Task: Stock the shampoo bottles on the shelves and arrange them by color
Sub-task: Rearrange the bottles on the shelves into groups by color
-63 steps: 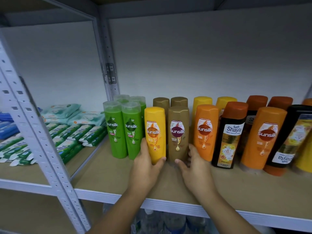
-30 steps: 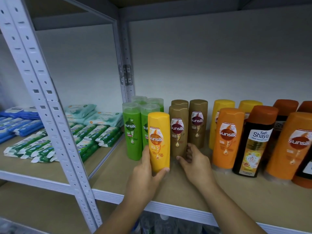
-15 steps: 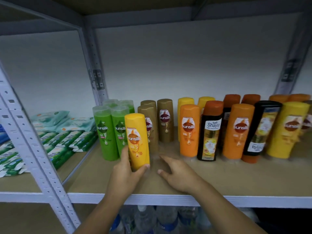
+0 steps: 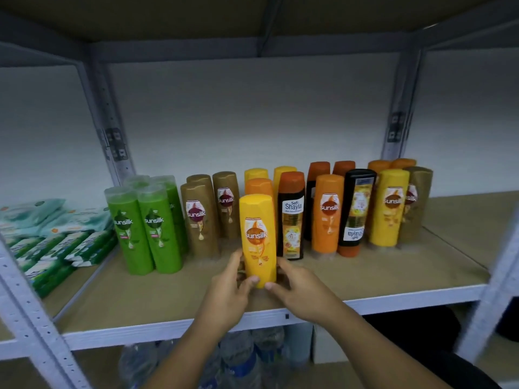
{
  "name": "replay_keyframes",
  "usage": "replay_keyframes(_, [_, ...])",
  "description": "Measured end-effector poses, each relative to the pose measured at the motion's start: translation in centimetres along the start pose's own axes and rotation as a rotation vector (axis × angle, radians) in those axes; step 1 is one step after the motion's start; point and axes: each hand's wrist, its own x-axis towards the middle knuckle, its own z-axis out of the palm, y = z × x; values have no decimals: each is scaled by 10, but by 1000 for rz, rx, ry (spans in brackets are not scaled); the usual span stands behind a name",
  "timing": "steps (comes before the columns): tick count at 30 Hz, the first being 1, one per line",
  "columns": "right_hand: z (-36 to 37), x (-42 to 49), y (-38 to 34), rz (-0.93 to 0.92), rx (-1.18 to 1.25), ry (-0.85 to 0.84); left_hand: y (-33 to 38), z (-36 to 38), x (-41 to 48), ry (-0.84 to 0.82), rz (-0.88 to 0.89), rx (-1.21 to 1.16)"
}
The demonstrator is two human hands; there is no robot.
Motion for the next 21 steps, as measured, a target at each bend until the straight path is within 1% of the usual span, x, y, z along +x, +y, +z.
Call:
replay_keyframes(5, [-22, -19, 20, 52, -45, 77, 20, 34, 9, -42, 32, -14])
replay_keyframes(11, [-33, -26, 36, 97, 25, 169, 36, 57, 15, 26, 89, 61])
replay_keyframes(16, [-36, -25, 49, 127, 20, 241, 41, 70, 25, 4, 81, 67])
replay_keyframes(21, [-37, -15, 57, 168, -2, 270, 40, 74, 35, -17, 71, 105])
